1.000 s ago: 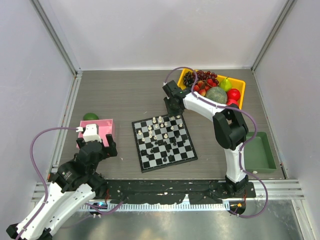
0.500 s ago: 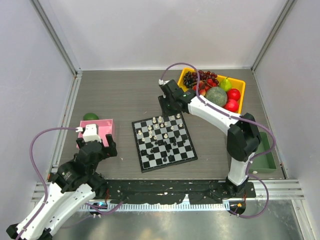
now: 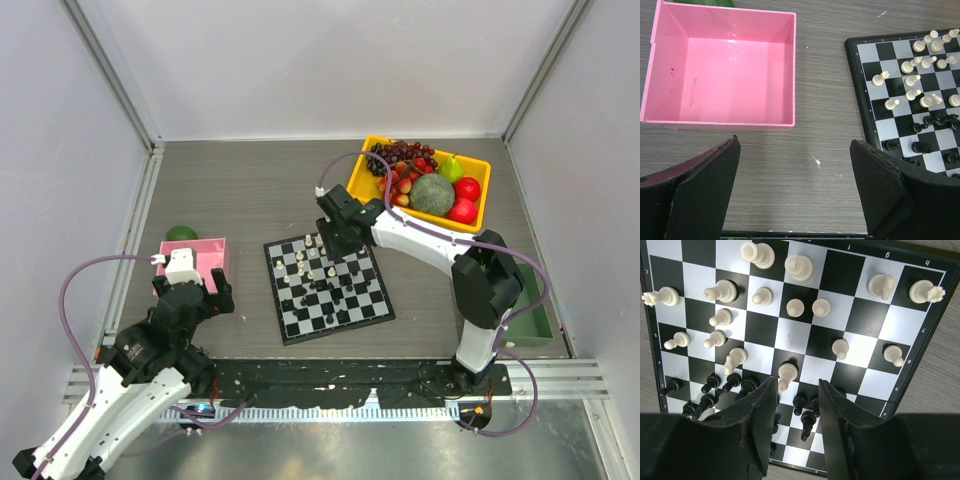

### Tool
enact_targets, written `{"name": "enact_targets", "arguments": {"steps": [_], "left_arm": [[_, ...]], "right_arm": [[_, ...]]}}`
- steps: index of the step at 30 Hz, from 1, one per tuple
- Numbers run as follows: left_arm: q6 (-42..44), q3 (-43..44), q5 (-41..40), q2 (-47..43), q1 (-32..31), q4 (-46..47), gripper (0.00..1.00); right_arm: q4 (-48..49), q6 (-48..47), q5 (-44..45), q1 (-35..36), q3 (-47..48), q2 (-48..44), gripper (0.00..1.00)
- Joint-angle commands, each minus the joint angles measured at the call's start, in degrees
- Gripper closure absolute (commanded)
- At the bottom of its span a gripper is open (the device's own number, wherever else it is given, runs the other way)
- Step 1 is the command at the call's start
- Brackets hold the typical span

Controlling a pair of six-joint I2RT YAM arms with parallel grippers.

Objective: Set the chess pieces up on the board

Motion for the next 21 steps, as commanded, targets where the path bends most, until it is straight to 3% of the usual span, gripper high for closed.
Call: {"name": "enact_targets", "arguments": {"steps": [1,21], "left_arm": [[-0.68,0.00,-0.91,-0.28,-0.10,1.85,0.00],[-0.68,-0.09,-0.65,-0.02,-0.10,2.03,0.00]], "right_arm": [[0.70,1.04,-1.17,0.57,-0.47,-0.04,0.55],[1.22,1.30,-2.41,1.98,-1.44,2.69,0.64]]}}
